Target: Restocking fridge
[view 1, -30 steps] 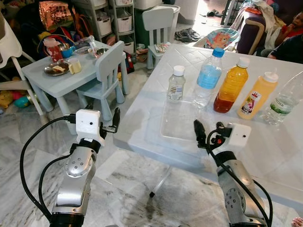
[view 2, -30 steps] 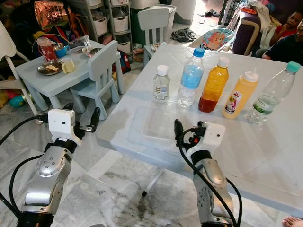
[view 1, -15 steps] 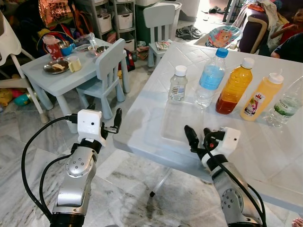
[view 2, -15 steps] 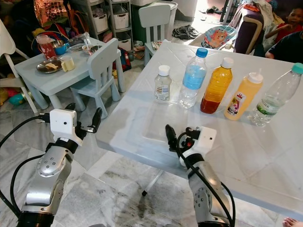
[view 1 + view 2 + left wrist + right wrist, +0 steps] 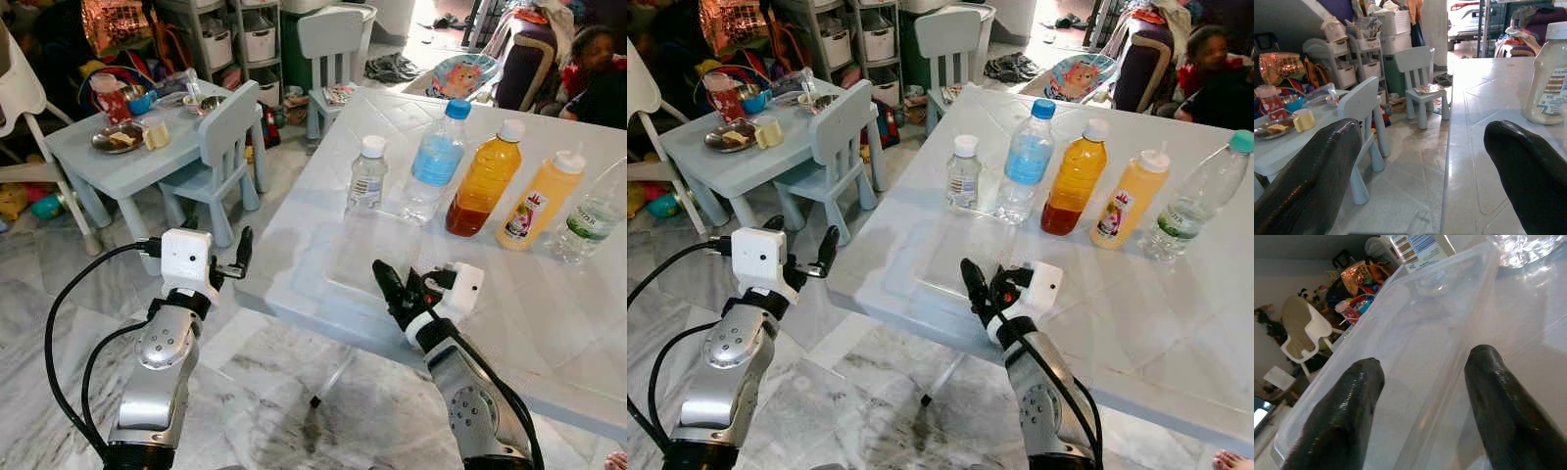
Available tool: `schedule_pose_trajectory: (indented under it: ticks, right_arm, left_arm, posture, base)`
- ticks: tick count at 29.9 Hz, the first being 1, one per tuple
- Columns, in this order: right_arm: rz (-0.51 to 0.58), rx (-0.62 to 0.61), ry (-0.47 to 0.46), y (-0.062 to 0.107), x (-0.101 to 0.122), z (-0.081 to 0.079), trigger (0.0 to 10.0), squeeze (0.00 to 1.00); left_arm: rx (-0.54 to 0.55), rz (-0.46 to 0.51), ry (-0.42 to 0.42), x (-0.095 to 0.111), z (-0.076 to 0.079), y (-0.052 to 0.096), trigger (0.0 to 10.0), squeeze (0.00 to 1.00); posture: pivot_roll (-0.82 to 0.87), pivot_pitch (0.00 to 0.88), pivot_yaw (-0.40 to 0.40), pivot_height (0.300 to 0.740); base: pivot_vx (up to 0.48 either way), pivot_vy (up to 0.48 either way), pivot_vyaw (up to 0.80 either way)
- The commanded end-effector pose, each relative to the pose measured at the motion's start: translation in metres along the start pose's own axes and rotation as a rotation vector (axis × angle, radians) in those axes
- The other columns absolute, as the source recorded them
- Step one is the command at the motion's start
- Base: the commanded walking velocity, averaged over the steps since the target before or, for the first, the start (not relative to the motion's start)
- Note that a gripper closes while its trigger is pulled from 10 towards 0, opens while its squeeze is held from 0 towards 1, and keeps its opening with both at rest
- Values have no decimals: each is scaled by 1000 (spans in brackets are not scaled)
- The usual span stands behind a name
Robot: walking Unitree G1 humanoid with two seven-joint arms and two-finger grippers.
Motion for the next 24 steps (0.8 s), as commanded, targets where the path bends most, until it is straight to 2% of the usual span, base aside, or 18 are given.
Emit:
schedule_pose_trajectory:
  ticks: [1, 12, 14, 17, 18, 22, 24]
  right_arm:
    - [-49, -14, -28, 0, -9, 3, 0, 0]
    - [-41, -101, -88, -3, -5, 15, 0, 0]
    - [-39, -128, -91, -3, -4, 18, 0, 0]
    - [-25, -135, -103, -5, 1, 18, 0, 0]
    - [-25, -135, -103, -5, 1, 18, 0, 0]
    - [26, -134, -6, -7, 14, 12, 0, 0]
    - [35, -130, 14, -8, 17, 10, 0, 0]
  left_arm:
    - [-8, 0, -9, 2, 1, 1, 10000, 0]
    - [0, -1, -12, 2, -1, 2, 10000, 0]
    - [26, 1, -27, 2, -3, 2, 10000, 0]
    - [142, -21, -82, -2, -17, 2, 10000, 0]
    - [142, -21, -82, -2, -17, 2, 10000, 0]
    - [186, -61, -82, -11, -28, 13, 10000, 0]
    - [190, -67, -80, -14, -27, 14, 10000, 0]
  posture:
    - [41, 32, 20, 740]
    - [47, 29, 16, 740]
    - [45, 26, 17, 740]
    - [42, 24, 20, 740]
    - [42, 24, 20, 740]
    - [37, 17, 25, 740]
    - [35, 21, 22, 740]
  base:
    - [0, 0, 0]
    - [0, 0, 0]
    - [0, 0, 0]
    - [0, 0, 0]
    - [0, 0, 0]
    - [0, 0, 0]
    - [0, 0, 0]
Point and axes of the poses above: a point about 5 cm out from each wrist's last joint towards the gripper, its own y axis pointing back from the gripper into the wrist, its own x axis along the axis of the wrist's last joint, z = x × y, the point moved 1 cm from there along -y, pointing out of the wrist towards the gripper, and after that the axes turned 12 degrees about y, right-handed, at the moved point
